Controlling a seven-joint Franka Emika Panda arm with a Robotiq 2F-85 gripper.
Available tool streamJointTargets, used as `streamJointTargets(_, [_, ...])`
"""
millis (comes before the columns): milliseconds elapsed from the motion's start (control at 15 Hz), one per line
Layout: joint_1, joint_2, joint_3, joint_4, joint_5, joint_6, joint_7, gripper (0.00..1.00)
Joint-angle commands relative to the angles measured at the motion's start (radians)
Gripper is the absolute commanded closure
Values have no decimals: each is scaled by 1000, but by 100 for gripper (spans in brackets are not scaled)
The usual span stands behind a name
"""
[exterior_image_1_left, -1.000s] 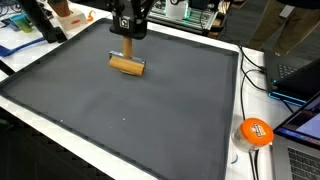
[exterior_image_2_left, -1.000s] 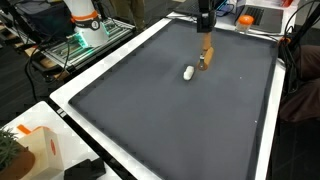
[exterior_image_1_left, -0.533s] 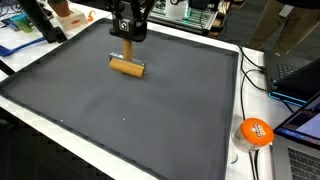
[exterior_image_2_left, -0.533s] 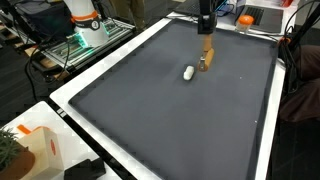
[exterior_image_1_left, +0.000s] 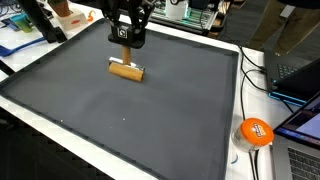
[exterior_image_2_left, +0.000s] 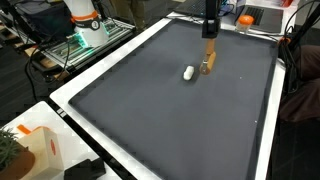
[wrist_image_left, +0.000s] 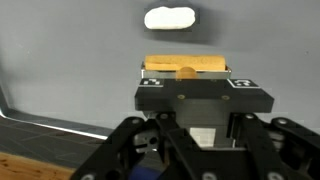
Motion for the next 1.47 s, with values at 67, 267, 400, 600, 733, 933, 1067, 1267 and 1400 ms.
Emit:
streamJointTargets(67, [5, 56, 14, 111, 5, -95, -9, 78])
streamJointTargets(267, [12, 99, 17, 169, 2, -157, -14, 78])
streamJointTargets(400, [14, 126, 19, 203, 5, -200, -16, 78])
streamJointTargets(600, [19, 155, 17, 249, 1, -254, -15, 78])
streamJointTargets(733, [22, 171, 15, 276, -4, -285, -17, 78])
streamJointTargets(933, [24, 193, 15, 317, -2, -319, -16, 78])
streamJointTargets(1067, [32, 218, 14, 358, -8, -361, -10, 78])
streamJointTargets(1267, [50, 260, 10, 431, -20, -443, 12, 78])
streamJointTargets(1400, [40, 236, 15, 385, -5, -401, -4, 53])
